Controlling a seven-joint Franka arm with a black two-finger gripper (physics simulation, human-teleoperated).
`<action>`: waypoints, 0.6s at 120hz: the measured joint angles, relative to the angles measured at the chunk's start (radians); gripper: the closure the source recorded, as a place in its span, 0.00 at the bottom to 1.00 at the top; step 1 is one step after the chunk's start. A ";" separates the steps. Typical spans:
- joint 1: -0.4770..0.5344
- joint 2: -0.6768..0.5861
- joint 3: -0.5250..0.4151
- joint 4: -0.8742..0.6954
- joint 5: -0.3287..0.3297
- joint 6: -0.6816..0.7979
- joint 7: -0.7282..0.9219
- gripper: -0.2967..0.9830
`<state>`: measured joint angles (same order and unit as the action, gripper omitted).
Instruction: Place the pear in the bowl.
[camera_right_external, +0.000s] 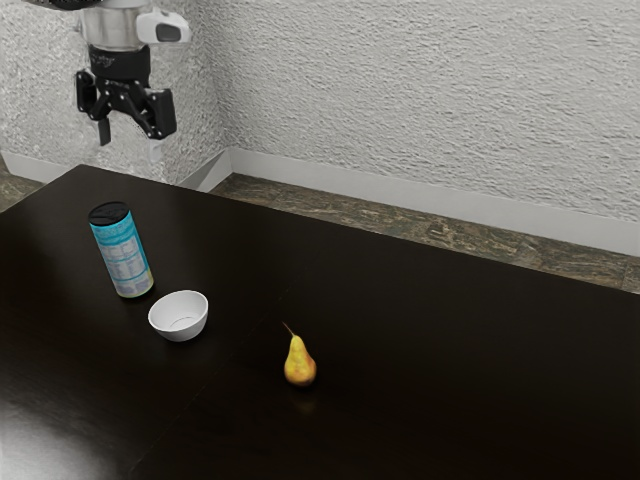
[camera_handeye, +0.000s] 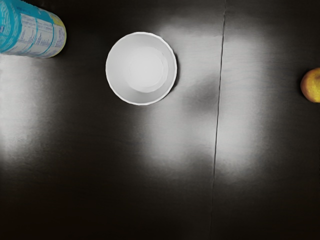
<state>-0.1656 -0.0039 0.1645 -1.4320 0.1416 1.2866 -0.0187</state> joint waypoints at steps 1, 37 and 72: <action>0.001 0.000 0.000 -0.002 0.000 0.009 0.000 0.23; 0.018 -0.044 -0.021 -0.210 -0.077 0.225 -0.020 0.23; -0.030 -0.145 -0.089 -0.723 -0.184 0.635 -0.057 0.23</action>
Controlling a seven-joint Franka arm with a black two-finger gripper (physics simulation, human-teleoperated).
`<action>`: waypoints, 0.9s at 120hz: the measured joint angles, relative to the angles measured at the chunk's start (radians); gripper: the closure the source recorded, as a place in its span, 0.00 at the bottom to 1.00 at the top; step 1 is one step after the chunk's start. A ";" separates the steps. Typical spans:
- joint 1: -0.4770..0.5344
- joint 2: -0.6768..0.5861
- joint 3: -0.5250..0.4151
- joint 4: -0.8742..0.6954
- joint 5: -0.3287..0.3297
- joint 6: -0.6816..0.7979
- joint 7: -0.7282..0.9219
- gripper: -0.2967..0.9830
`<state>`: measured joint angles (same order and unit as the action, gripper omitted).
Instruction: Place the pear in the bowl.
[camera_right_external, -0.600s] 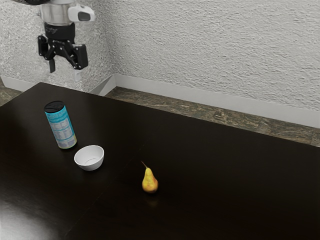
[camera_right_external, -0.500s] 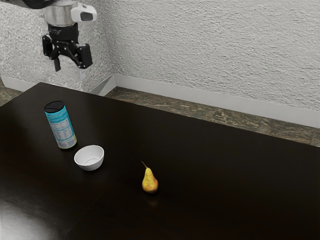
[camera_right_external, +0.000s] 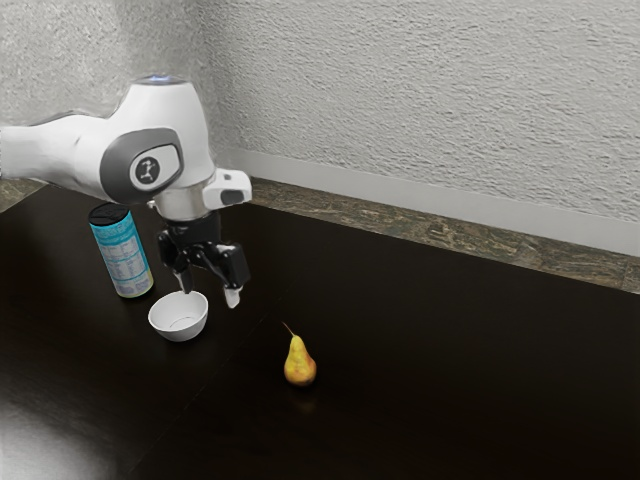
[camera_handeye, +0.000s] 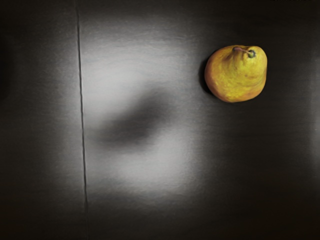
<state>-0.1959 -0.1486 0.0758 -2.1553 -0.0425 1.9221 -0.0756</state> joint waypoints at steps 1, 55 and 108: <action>0.000 0.000 0.000 -0.009 -0.007 0.011 -0.001 0.23; -0.037 0.014 -0.094 -0.219 -0.174 0.296 -0.043 0.23; -0.055 0.162 -0.142 -0.211 -0.184 0.465 -0.054 0.23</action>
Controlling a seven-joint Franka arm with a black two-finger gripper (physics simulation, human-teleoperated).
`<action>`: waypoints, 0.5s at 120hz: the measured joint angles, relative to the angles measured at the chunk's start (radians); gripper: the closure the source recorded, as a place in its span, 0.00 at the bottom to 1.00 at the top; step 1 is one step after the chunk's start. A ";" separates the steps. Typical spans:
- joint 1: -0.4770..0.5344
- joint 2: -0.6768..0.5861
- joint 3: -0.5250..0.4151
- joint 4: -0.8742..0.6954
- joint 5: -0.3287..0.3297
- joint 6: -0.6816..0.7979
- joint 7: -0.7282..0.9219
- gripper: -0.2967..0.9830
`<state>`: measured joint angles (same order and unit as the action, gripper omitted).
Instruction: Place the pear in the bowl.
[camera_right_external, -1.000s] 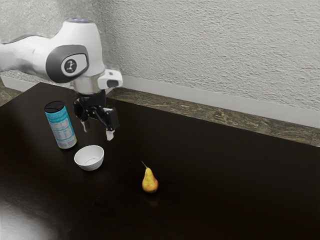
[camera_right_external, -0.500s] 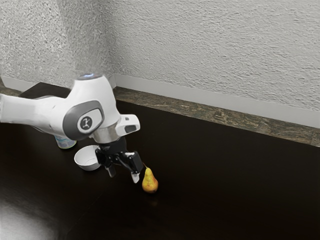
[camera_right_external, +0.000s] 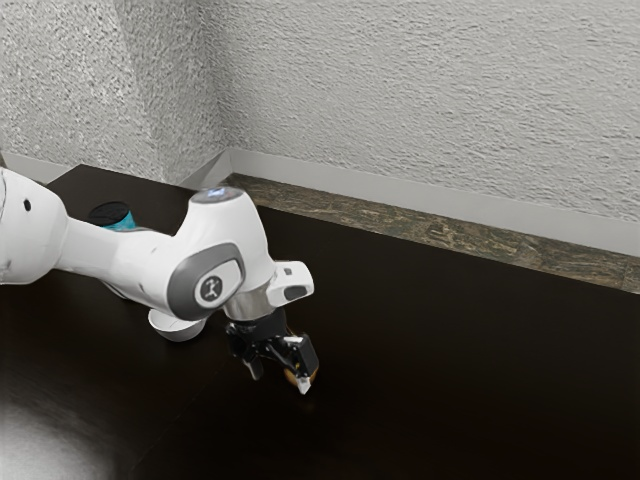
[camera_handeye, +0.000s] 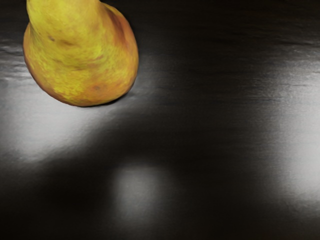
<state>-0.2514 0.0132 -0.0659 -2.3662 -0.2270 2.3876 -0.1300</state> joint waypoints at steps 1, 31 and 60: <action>-0.001 0.003 0.000 0.001 0.001 0.005 0.000 0.23; 0.012 0.054 0.002 0.019 0.022 0.092 0.020 0.23; 0.023 0.097 0.007 0.030 0.025 0.132 0.040 0.23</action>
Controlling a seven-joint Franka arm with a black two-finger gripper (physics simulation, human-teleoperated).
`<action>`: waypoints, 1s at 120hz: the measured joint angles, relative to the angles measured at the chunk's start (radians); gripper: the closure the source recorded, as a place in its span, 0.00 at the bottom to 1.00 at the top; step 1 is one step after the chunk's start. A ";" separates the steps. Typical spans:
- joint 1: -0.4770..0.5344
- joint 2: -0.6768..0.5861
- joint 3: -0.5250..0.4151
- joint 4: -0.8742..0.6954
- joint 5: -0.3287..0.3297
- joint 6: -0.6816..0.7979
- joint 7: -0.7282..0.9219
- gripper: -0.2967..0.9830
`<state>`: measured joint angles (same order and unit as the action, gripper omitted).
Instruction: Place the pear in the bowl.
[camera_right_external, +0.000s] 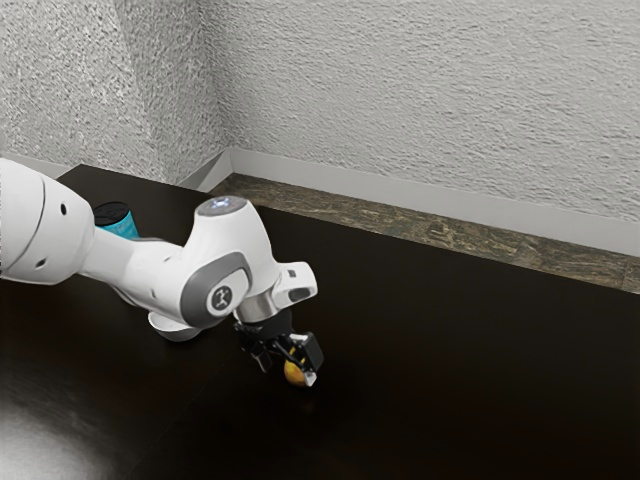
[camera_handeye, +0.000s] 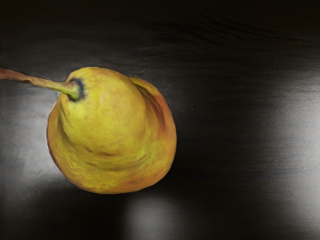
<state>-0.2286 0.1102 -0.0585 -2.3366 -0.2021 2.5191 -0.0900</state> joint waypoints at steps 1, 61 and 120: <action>0.001 0.002 0.000 0.001 0.000 0.001 0.001 0.23; 0.018 0.113 0.031 0.104 -0.003 0.016 0.049 0.23; 0.017 0.154 0.031 0.107 -0.014 0.042 0.083 0.23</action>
<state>-0.2116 0.2642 -0.0276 -2.2297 -0.2165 2.5615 -0.0075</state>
